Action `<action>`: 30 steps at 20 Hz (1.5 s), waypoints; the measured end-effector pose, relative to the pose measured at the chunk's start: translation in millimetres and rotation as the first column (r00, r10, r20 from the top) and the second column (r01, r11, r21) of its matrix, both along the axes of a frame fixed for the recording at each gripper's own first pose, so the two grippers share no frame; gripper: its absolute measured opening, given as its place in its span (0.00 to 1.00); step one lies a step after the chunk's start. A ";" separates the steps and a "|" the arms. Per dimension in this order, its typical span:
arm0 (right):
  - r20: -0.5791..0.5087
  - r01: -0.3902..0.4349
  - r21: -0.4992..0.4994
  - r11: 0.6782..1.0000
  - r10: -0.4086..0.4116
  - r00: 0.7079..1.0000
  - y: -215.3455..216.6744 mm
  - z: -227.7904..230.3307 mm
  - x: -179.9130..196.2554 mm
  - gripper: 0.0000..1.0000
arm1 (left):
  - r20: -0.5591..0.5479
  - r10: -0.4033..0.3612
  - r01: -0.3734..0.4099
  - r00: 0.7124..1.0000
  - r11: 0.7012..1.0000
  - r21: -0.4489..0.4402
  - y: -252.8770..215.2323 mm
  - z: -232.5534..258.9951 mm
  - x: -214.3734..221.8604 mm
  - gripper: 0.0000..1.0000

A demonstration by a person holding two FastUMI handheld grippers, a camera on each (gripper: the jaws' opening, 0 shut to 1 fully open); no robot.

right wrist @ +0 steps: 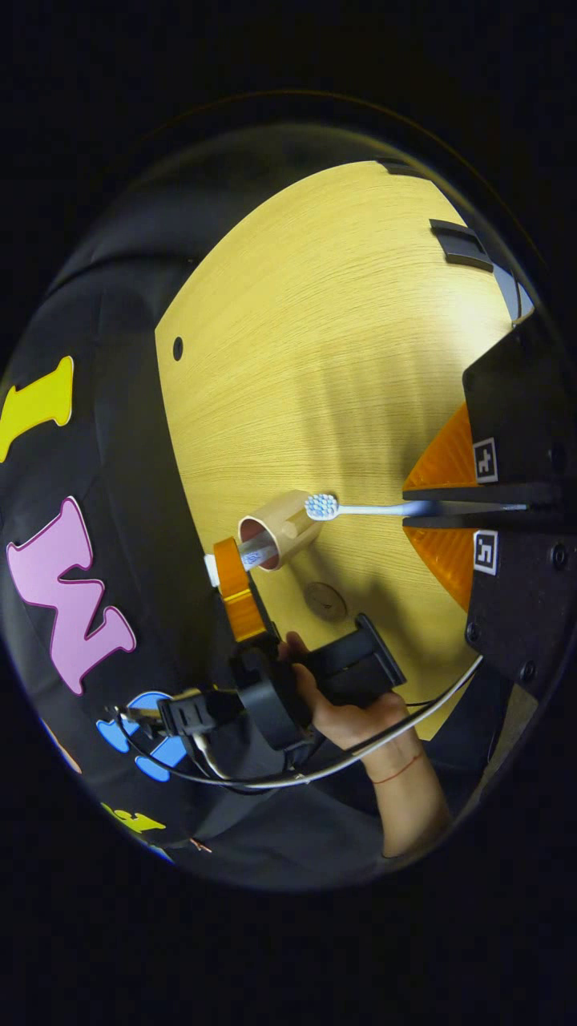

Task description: Put the toothbrush and toothpaste on the desktop into the cup, then pick up the cup and place it on the coaster on the desktop.

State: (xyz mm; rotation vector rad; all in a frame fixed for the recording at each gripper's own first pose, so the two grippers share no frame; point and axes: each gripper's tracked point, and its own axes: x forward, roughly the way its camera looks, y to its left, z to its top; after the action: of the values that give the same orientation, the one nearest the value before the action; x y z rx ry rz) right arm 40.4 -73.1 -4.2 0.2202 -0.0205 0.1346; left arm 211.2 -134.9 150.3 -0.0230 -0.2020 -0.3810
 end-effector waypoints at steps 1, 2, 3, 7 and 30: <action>0.011 -0.004 0.006 1.000 0.004 1.000 -1.0 6.4 1.0 0.07 | 0.002 -0.002 0.002 1.000 1.000 -0.006 3.5 -0.5 -7.2 0.73; 0.027 -0.009 0.016 1.000 0.008 1.000 -0.8 15.0 2.0 0.07 | 0.004 -0.002 0.002 1.000 1.000 -0.011 7.7 -0.2 -14.9 0.82; 0.046 -0.017 0.029 0.999 0.016 0.999 1.8 27.5 4.5 0.07 | 0.008 -0.001 0.001 1.000 1.000 -0.018 11.8 -0.8 -21.7 0.73; 0.135 -0.071 0.105 0.992 0.056 0.989 9.4 84.2 20.9 0.07 | 0.014 0.010 -0.010 1.000 0.999 -0.037 33.3 -6.1 -56.0 0.73; 0.283 -0.033 0.123 0.992 -0.003 0.959 1.7 217.8 163.8 0.06 | -0.090 0.159 -0.173 0.983 0.966 -0.190 128.4 -83.0 -154.2 0.73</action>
State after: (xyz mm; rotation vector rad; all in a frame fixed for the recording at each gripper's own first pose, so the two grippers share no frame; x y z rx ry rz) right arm 204.2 -71.4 213.6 0.3263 -0.3134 0.1793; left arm 57.0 -6.5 67.2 -0.2137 -0.1667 -0.1913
